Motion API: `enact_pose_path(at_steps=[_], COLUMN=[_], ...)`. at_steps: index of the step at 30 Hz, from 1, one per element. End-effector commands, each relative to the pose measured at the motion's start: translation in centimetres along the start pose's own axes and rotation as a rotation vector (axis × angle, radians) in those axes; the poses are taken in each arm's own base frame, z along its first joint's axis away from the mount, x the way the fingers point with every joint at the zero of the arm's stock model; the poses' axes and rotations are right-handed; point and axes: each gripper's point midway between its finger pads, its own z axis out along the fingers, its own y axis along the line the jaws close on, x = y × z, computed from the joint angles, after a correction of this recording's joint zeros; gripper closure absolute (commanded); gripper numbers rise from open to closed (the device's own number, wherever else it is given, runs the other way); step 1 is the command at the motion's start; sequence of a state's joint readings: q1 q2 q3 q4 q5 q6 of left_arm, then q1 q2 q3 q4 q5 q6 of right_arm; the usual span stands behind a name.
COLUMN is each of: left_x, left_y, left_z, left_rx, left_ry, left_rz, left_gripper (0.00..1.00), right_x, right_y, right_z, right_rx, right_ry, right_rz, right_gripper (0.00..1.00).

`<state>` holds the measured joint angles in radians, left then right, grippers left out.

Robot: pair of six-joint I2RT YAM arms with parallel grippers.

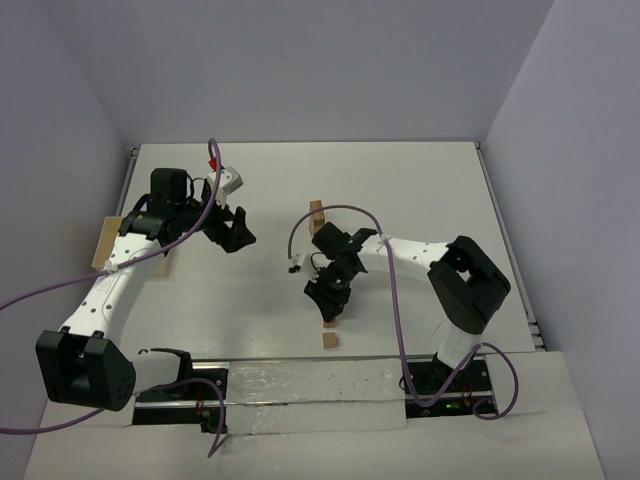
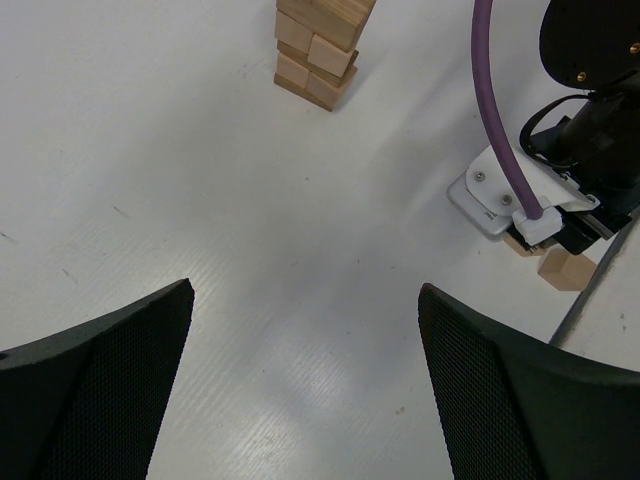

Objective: Build the wood block tower

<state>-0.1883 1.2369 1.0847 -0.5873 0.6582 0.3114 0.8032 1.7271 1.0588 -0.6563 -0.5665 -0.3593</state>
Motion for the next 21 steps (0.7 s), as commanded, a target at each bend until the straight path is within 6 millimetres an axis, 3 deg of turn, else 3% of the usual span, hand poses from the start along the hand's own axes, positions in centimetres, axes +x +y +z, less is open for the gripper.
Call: enact_pose_path(at_steps=[1,21], left_x=[-1.6,-1.6], left_y=[-0.2,0.0], left_z=[-0.9,-0.8], left_rx=[-0.014,-0.015], left_ry=[-0.036,-0.035], left_rz=[0.047,0.053], left_gripper=[0.01,0.01], right_x=[0.2,0.7], right_y=[0.7,2.4], right_z=[0.3,0.1], right_rx=[-0.031,-0.086], right_ry=[0.020,0.029], right_rz=[-0.016,-0.050], right_gripper=[0.58,0.57])
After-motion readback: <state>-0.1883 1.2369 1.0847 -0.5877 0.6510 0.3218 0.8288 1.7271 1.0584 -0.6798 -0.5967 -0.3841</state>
